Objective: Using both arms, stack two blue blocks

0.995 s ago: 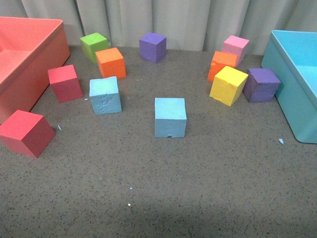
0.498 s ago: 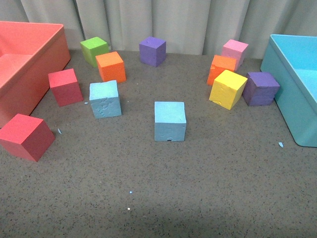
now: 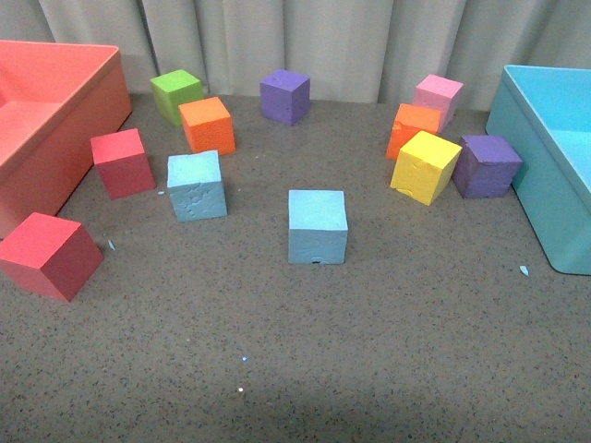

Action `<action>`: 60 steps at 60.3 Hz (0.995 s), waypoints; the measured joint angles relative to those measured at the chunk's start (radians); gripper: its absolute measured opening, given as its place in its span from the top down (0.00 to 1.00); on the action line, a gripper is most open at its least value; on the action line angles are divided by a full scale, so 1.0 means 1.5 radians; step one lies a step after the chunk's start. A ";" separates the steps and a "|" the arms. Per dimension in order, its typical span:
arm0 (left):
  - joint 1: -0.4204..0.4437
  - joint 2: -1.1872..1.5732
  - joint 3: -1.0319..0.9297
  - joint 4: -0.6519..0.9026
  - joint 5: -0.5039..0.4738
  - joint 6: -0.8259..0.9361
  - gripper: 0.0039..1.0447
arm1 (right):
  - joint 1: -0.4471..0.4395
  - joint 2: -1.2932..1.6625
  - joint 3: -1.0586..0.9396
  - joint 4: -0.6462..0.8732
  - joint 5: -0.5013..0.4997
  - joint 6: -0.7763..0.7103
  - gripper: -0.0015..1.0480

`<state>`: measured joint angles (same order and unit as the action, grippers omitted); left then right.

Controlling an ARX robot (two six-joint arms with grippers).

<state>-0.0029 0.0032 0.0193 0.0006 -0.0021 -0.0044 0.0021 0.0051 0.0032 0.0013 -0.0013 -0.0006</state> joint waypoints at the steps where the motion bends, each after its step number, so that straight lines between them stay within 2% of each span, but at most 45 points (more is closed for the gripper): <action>1: 0.000 0.000 0.000 0.000 0.000 0.000 0.06 | 0.000 0.000 0.000 0.000 0.000 0.000 0.86; 24: 0.000 0.000 0.000 0.000 0.000 0.000 0.06 | 0.000 -0.001 0.000 0.000 0.000 0.000 0.22; 29: 0.000 0.091 0.047 -0.108 -0.018 -0.061 0.06 | 0.000 -0.001 0.000 0.000 0.000 0.001 0.08; 33: -0.001 0.195 0.070 -0.094 -0.027 -0.093 0.06 | 0.000 -0.001 0.000 0.000 0.000 0.001 0.09; 45: -0.063 0.596 0.203 0.175 -0.049 -0.116 0.06 | 0.000 -0.001 0.000 -0.001 0.000 0.000 0.09; 54: -0.092 0.840 0.328 0.210 -0.050 -0.128 0.06 | 0.000 -0.001 0.000 -0.001 0.001 0.001 0.09; 60: -0.107 0.968 0.419 0.172 -0.063 -0.134 0.06 | 0.000 -0.001 0.000 -0.001 0.000 0.001 0.09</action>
<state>-0.1631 1.4551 0.6476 0.2584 -0.0967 -0.2054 0.0025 0.0036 0.0032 0.0006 -0.0010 0.0002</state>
